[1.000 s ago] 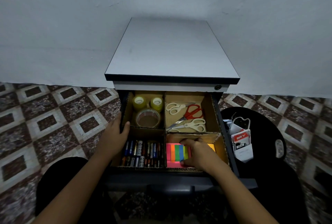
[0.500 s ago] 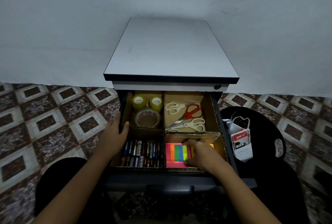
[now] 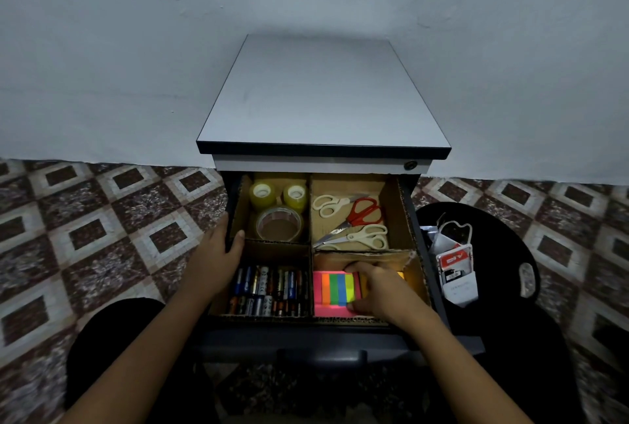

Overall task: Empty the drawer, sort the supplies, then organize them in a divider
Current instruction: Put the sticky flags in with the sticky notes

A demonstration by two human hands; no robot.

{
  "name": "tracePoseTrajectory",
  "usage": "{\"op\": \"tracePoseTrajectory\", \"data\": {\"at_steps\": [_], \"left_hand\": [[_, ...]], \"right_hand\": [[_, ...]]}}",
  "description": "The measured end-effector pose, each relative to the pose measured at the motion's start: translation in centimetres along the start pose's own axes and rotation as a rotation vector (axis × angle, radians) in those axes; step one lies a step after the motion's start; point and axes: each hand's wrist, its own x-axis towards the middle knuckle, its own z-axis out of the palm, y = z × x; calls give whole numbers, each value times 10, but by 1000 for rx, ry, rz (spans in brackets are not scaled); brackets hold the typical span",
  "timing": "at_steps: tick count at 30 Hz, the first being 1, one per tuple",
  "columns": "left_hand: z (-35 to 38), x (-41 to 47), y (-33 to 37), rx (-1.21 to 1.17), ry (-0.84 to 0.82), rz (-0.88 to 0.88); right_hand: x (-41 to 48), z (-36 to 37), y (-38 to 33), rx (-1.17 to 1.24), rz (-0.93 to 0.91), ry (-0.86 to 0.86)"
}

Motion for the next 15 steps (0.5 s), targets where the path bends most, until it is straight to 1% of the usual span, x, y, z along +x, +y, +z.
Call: {"op": "tracePoseTrajectory", "data": {"at_steps": [3,5,7,9,11,13,14,15], "left_hand": [[-1,-1,2,-11,1,6],[-1,-3,5,17,53,26],[-2,-4,6,148,115,105],[-1,-6,5,303,122,227],[-2,-11,9,389,86,338],[-2,-20,14,362,42,460],[-4,-26,18,302,-13,502],[-7,-35,23,233,-132,501]], "right_hand": [[-4,-3,0,13,-9,3],[-7,-4,1,33,-28,18],[-11,-5,2,60,-62,42],[-17,-8,2,75,-107,72],[-25,-11,2,85,-155,93],[-35,-14,2,83,-204,96],[-40,-14,3,74,-228,93],[-47,-15,4,64,-255,85]]}}
